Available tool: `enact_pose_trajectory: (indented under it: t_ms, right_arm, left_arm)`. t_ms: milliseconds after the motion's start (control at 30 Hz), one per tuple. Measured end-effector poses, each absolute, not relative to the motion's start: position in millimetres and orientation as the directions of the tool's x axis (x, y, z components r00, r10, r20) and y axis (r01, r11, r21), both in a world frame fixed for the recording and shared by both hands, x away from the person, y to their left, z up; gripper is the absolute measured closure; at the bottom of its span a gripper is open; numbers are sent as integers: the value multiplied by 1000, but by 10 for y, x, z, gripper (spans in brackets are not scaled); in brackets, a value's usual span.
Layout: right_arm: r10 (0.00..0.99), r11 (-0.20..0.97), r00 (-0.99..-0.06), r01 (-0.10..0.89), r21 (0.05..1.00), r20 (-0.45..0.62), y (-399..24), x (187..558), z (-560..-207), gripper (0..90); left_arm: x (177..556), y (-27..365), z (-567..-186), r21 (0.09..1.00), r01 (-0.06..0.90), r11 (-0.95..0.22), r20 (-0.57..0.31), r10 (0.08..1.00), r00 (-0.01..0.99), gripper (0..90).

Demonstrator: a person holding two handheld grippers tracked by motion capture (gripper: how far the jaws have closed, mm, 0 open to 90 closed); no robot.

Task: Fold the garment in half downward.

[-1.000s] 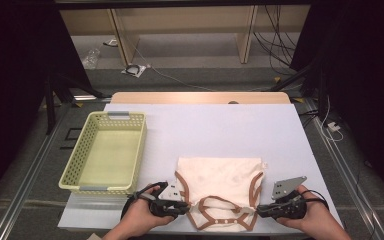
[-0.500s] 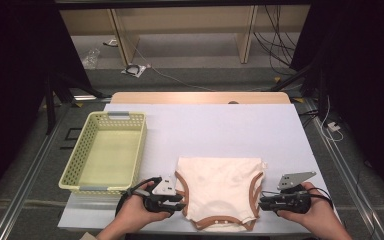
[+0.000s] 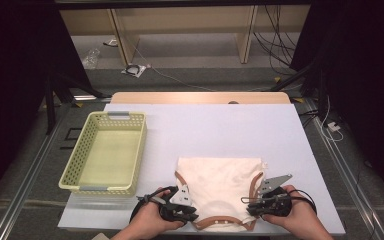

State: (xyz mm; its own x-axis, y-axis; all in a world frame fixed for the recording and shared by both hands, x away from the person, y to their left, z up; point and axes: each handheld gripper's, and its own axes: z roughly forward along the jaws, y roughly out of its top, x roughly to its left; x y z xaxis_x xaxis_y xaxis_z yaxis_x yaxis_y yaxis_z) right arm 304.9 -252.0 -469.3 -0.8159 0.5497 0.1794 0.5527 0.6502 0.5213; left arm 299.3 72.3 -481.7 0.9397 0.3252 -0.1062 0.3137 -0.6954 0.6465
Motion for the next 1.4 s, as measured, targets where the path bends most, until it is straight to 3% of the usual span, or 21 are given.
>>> enact_pose_trajectory:
  t_ms: [200,433,567,767,933,1167,1400]
  right_arm:
    - [552,633,-815,549,546,178,-2525,3056,-4675,780]
    - [629,426,-754,538,727,190,-2545,3184,-4609,666]
    - [659,348,-719,553,757,222,-2499,3299,-4609,602]
    - [680,326,-698,561,761,224,-2466,3379,-4597,598]
    - [680,328,-710,515,792,180,-2455,3392,-4592,473]
    - [689,345,-710,496,797,143,-2389,3422,-4593,363]
    - [693,323,-704,497,805,157,-2308,3486,-4607,312]
  left_arm:
    - [3000,746,-4806,669,323,-670,-107,343,933,724]
    - [2988,795,-4749,728,337,-597,-108,385,917,563]
    - [2971,787,-4738,739,345,-578,-117,395,911,494]
    - [2974,801,-4740,747,350,-565,-118,406,906,470]
    - [2973,790,-4744,754,351,-555,-119,411,904,434]
    - [2956,784,-4749,757,358,-546,-118,425,898,362]
    - [2950,791,-4768,756,357,-548,-121,419,900,345]
